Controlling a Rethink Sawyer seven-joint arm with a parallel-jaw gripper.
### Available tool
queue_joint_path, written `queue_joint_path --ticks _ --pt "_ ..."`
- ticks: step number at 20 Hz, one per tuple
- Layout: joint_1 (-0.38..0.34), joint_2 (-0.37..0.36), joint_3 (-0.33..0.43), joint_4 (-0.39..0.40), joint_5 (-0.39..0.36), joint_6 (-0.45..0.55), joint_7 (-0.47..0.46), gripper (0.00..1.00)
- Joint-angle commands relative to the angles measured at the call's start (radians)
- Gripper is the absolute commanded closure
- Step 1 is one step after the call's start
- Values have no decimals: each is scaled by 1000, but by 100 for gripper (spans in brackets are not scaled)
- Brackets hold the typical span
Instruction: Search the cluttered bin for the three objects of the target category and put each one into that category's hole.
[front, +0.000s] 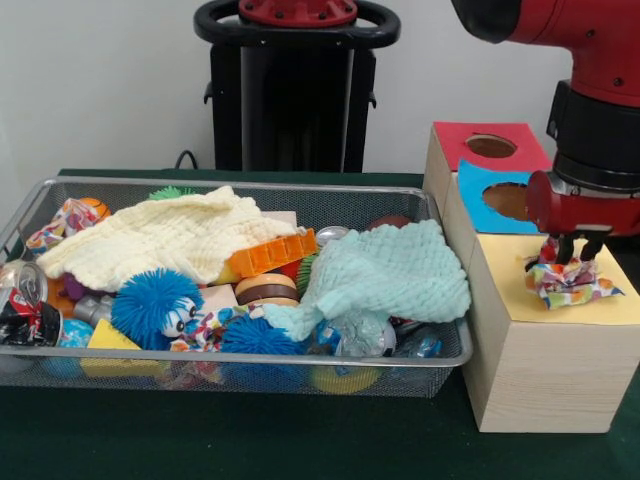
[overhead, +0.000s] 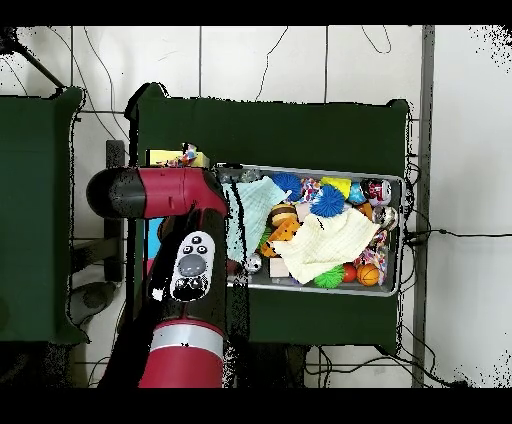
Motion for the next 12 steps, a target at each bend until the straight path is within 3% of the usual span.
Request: queue_joint_path --ticks 1,12 --pt "-38 72 72 -7 28 -85 195 100" --pt "-73 95 94 -1 17 -117 149 100"
